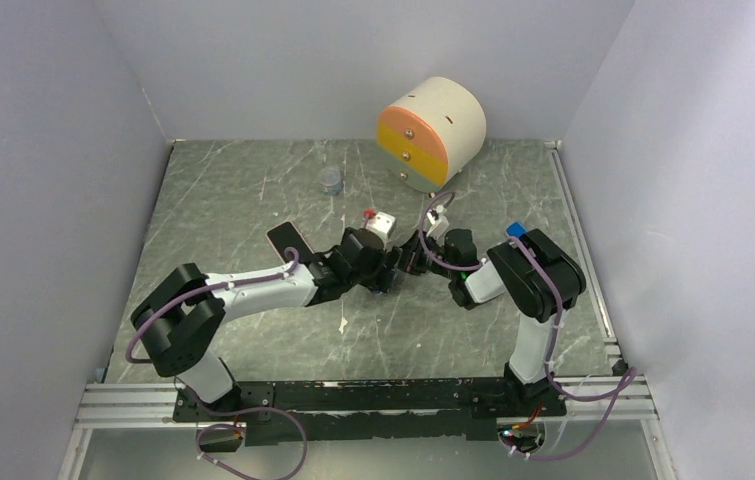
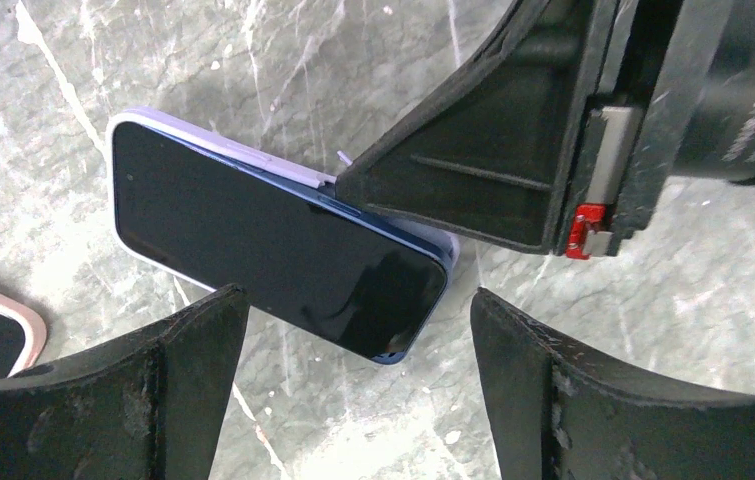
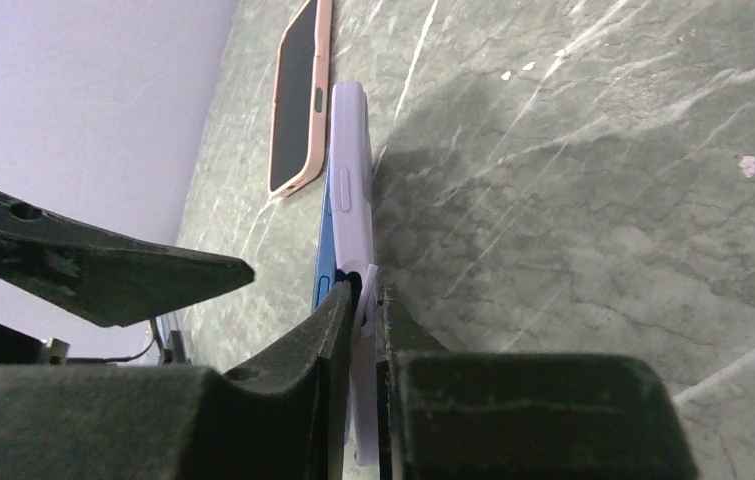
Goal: Take the phone out of the phone case
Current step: Remove the phone case from the phone.
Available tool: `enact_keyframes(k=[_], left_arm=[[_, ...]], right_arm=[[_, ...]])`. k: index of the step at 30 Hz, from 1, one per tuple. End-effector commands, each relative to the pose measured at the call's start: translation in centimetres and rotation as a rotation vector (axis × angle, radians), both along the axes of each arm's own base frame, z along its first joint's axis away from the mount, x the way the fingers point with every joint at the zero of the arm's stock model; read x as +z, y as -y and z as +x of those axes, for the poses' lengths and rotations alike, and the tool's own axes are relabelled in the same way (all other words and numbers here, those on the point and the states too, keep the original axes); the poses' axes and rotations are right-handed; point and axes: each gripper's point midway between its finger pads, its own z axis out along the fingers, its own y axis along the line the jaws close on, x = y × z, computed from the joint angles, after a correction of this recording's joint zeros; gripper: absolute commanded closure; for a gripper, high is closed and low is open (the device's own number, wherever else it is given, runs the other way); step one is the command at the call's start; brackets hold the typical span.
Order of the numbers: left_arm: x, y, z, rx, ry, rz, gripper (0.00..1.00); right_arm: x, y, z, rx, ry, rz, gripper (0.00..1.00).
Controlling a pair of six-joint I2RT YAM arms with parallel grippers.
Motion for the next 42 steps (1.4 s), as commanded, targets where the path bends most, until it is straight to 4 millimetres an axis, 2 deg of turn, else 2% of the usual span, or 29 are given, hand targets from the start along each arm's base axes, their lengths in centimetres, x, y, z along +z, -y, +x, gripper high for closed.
enact_keyframes(k=[1,9,18,26,34,38,40,42], left_arm=[[0.2,0.2,0.5,-0.008,0.084,0.112,0.15],[-0.4,1.4,0.9,0.032,0.181,0.199,0.16],[0.4,0.7,1.9,0.123,0.268,0.215,0.23],[-1.2,0.1,2.0,0.153,0.262,0.286,0.30],[-4.0,-0.2,2.0,0.175,0.263,0.392,0.30],[-4.3,-0.9,2.2,0.196,0.276,0.449,0.32],[-4.2,-0.9,2.2,0.197,0.285,0.450,0.35],[-4.0,-1.0,2.0,0.193,0.286,0.442,0.45]], right_arm=[[3.3,-0.4,0.3,0.014,0.108,0.033,1.00],[3.3,-0.8,0.1,0.026,0.103,0.033,1.00],[3.1,-0.8,0.0,0.029,0.104,0.021,1.00],[3.3,-0.9,0.0,0.033,0.102,0.027,1.00],[3.9,-1.4,-0.2,0.046,0.104,0.028,1.00],[3.9,-1.5,-0.3,0.049,0.102,0.023,1.00],[3.9,-1.5,-0.3,0.047,0.102,0.021,1.00],[3.8,-1.4,-0.3,0.045,0.101,0.015,1.00]])
